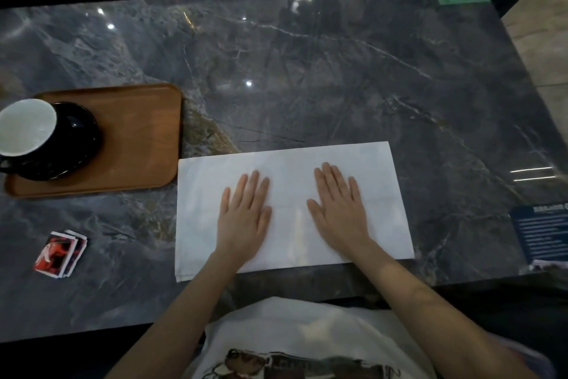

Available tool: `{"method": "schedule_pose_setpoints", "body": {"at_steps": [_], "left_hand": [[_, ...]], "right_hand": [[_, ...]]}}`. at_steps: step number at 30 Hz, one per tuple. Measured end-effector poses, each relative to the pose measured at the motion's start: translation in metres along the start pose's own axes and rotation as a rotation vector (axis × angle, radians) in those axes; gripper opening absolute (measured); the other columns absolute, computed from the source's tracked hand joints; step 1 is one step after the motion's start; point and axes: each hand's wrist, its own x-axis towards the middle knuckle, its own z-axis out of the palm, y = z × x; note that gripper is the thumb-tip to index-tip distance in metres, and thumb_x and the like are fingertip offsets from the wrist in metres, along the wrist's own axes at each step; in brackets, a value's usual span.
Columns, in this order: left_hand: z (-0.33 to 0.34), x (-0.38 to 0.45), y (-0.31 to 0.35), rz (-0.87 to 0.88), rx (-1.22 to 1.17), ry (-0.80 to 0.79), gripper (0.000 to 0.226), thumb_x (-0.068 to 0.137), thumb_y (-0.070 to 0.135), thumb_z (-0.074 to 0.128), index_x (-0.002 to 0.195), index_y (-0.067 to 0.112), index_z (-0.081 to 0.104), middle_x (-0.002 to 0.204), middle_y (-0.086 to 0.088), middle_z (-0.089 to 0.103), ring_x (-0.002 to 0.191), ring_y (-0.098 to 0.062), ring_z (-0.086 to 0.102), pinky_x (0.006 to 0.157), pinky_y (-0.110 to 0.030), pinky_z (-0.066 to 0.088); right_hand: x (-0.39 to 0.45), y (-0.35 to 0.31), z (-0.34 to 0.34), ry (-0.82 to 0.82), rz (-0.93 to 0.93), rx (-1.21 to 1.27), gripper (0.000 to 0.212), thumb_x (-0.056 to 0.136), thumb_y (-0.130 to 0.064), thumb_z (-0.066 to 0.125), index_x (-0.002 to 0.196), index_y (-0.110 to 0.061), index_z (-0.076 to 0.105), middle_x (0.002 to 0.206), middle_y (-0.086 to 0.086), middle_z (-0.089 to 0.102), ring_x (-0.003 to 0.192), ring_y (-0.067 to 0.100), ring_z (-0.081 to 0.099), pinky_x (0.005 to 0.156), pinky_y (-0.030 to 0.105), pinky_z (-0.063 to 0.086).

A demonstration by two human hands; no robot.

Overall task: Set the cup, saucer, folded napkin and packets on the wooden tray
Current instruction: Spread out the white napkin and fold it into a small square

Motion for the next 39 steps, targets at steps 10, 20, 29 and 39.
{"method": "schedule_pose_setpoints", "body": {"at_steps": [10,20,29,39], "left_hand": [[-0.012,-0.03,-0.034,-0.151,0.006,0.039,0.061,0.088,0.041,0.011,0.143,0.016,0.022,0.155,-0.009,0.018,0.143,-0.025,0.01,0.115,-0.047,0.005],[-0.017,0.004,0.069,0.188,0.033,-0.049,0.066,0.087,0.046,-0.003,0.146,0.017,0.001,0.157,-0.002,-0.001,0.145,-0.018,-0.005,0.113,-0.038,-0.01],[0.013,0.008,0.082,0.142,0.056,-0.16,0.071,0.078,0.052,-0.01,0.14,0.017,-0.018,0.143,0.005,-0.028,0.133,-0.011,-0.027,0.11,-0.036,-0.016],[0.0,0.011,0.084,0.116,0.028,-0.297,0.067,0.093,0.053,0.012,0.141,0.019,-0.021,0.146,0.006,-0.032,0.132,-0.012,-0.032,0.11,-0.036,-0.019]], "right_hand": [[-0.021,0.042,-0.011,0.058,0.101,0.125,0.059,0.091,-0.042,0.021,0.144,-0.014,0.028,0.154,0.005,0.025,0.143,0.022,0.018,0.116,0.036,0.001],[-0.032,0.065,-0.049,0.246,0.668,0.356,0.04,0.09,-0.027,0.053,0.123,-0.005,0.049,0.126,0.016,0.05,0.117,0.033,0.042,0.1,0.046,0.039],[-0.017,0.069,-0.061,0.084,0.817,0.562,0.039,0.08,-0.025,0.059,0.114,-0.007,0.053,0.116,0.014,0.061,0.112,0.034,0.052,0.087,0.043,0.049],[-0.005,0.059,-0.095,-0.055,0.748,0.881,0.016,0.078,-0.011,0.058,0.092,-0.003,0.059,0.09,0.009,0.065,0.079,0.025,0.06,0.06,0.031,0.047]]}}
